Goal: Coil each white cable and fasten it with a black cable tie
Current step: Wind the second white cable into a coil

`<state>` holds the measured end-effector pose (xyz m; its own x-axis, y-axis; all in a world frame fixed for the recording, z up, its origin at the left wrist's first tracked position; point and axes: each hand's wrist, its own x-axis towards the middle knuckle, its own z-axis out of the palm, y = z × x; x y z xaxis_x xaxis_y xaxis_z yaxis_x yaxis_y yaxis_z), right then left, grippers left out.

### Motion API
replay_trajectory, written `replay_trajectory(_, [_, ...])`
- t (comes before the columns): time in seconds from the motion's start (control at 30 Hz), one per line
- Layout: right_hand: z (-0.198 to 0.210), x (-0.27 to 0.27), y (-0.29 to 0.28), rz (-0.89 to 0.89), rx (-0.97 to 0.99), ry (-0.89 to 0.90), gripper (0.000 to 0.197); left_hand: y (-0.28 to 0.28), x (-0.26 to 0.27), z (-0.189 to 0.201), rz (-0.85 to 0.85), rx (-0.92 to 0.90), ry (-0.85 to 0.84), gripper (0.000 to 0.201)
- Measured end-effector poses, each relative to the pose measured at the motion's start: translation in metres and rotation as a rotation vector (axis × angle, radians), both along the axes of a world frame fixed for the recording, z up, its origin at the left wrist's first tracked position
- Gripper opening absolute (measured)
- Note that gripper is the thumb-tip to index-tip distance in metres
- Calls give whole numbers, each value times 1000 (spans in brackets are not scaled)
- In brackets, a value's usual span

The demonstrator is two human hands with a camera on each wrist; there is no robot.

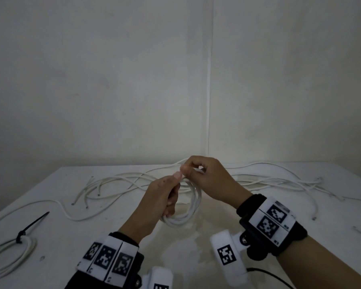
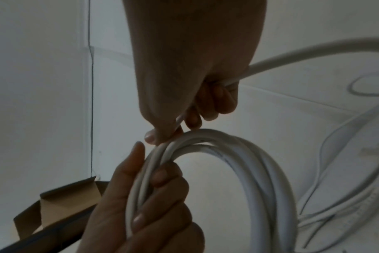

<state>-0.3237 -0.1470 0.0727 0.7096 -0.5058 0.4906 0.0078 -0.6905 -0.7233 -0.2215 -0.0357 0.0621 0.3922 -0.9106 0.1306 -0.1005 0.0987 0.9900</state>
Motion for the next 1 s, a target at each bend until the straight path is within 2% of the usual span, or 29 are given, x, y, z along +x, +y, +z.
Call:
replay_trajectory(0.1, [4,-1,0,52,99,12,31,-1,-2,1,23,-40,72,38])
replay_trajectory(0.2, [7,-2,0,78,159,21,55,-2,2,6,60,-117,199,40])
replay_trajectory(0.4, [0,-3,15,128,446,11,38,-4,16,16,107,-286,434,40])
replay_trajectory(0.53, [-7,7,24,98,497,-63,25,-5,19,11,128,-289,400,40])
replay_trajectory(0.67, [-3,6,20,83,512,-117,23,2,27,8,11,-265,382,32])
replay_trajectory(0.8, [-2,-3,14,174,612,-110,24,10,35,3,-112,-232,362,26])
replay_trajectory(0.87, [-1,-6,14,252,686,-92,25,12,37,-2,-158,-242,383,37])
replay_trajectory(0.93, [2,-9,15,296,740,-61,34,11,35,-3,-163,-241,412,47])
replay_trajectory(1.0, [5,-11,15,265,770,-39,53,8,29,-2,-138,-215,420,36])
